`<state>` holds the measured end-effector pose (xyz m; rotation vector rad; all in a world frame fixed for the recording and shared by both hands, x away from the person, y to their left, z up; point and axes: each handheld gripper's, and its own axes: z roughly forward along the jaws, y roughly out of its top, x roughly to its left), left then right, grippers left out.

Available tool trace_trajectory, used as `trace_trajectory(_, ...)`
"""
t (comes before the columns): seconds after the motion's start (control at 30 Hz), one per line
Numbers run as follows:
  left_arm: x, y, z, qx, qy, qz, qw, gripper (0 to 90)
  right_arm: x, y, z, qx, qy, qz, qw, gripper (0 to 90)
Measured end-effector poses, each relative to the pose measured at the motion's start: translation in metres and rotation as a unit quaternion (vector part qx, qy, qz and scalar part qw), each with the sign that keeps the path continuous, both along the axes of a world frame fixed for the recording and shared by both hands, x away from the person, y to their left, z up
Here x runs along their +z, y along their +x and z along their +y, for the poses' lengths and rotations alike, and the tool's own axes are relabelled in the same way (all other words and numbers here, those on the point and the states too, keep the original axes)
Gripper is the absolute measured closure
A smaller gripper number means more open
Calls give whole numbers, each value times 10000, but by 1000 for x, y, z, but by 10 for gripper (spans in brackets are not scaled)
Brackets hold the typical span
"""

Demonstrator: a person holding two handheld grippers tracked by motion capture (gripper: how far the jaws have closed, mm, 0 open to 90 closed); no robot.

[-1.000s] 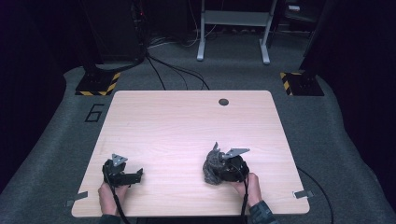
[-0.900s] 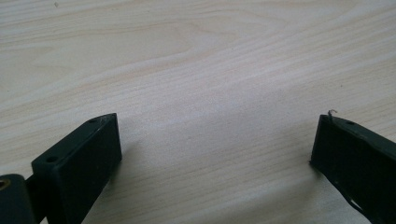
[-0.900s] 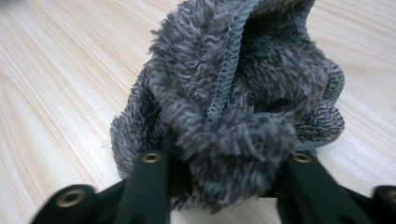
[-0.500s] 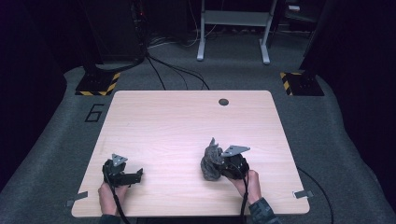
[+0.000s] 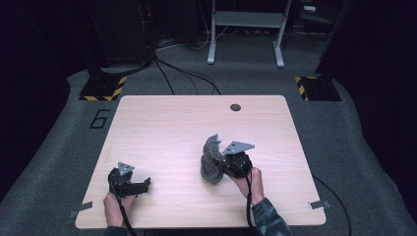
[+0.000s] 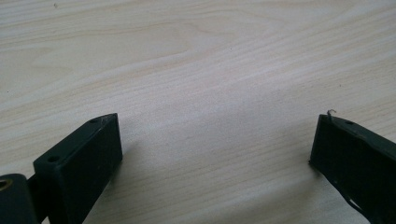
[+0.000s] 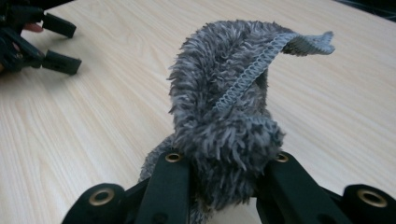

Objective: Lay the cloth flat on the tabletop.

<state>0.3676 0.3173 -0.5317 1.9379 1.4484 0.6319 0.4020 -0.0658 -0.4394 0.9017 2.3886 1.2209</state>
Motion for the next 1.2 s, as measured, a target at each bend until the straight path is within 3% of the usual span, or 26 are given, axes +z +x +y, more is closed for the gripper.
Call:
trace_trajectory(0.2, 0, 0, 0, 3, 4, -2, 10000, 19, 9, 7, 17, 86, 172, -162, 9997, 786)
trace_trajectory(0.37, 0, 0, 0, 2, 0, -1, 10000, 19, 0, 11, 24, 82, 192, 49, 9998, 753)
trace_trajectory(0.4, 0, 0, 0, -4, 6, -1, 10000, 19, -13, 13, 25, 76, 48, 263, 9996, 694)
trace_trajectory(0.47, 0, 0, 0, -3, 2, 0, 10000, 19, -17, 13, 24, 74, 27, 332, 9994, 641)
trace_trajectory(0.53, 0, 0, 0, -6, 4, 1, 10000, 18, -27, 13, 21, 6, -100, 537, 9985, 522)
trace_trajectory(0.67, 0, 0, -1, 76, -32, 10, 10000, 17, -26, 9, 5, -78, -194, 553, 9983, 303)
trace_trajectory(0.83, 1, 2, 0, 75, 9, 35, 10000, 14, -16, 6, -9, -134, -128, 454, 9988, 280)
trace_trajectory(0.87, 4, 4, 0, 42, 112, 221, 9997, 14, -14, 5, -11, -172, -117, 447, 9988, 282)
trace_trajectory(0.93, 8, 7, -4, -24, 169, 170, 9997, 20, -8, 6, -16, -210, -84, 412, 9989, 289)
trace_trajectory(1.0, 18, 12, -11, -207, -8, 1, 9998, 24, -2, 10, -20, -219, -77, 344, 9991, 343)
trace_trajectory(1.1, 27, 16, -19, -426, -135, -38, 9990, 50, 6, 14, -20, -203, -61, 338, 9992, 431)
trace_trajectory(1.17, 35, 21, -28, -652, -287, -116, 9974, 66, 8, 16, -19, -204, -82, 322, 9992, 447)
trace_trajectory(1.2, 40, 25, -37, -857, -395, -167, 9954, 85, 11, 19, -15, -213, -133, 337, 9991, 452)
